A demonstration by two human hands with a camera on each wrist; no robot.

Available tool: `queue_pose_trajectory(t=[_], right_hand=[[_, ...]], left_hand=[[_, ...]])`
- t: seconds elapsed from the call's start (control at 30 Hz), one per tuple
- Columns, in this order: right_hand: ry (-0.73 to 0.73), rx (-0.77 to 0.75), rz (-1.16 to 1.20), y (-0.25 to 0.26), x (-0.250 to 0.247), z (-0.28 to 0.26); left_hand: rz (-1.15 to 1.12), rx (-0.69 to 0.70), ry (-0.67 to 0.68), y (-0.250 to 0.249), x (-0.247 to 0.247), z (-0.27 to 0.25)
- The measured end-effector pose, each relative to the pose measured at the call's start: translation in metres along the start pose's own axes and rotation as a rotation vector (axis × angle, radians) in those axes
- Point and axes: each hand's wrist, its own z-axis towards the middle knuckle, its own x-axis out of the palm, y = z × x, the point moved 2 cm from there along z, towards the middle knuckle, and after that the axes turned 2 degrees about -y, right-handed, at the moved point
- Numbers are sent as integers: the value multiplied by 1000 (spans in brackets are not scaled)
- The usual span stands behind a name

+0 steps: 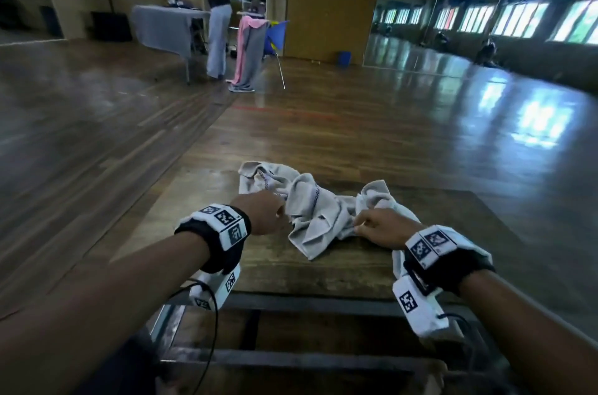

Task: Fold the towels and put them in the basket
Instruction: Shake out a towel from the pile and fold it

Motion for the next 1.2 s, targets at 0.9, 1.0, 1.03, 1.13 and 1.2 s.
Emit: queue_pose_trajectory(t=[0.9, 1.0, 1.03, 1.13, 1.2], right_hand=[[-601, -23, 284, -25, -44, 56], [-686, -23, 256, -18, -87, 30], [-707, -28, 250, -14, -100, 22], [-810, -48, 264, 1, -132, -3], [-934, -85, 268, 18, -143, -18]], left_hand=[[-76, 173, -318, -34, 10, 92], [-144, 126, -385, -21, -37, 64], [-219, 94, -391, -16, -53, 54], [-549, 100, -492, -4, -101, 24], [-708, 163, -586, -4, -131, 5]])
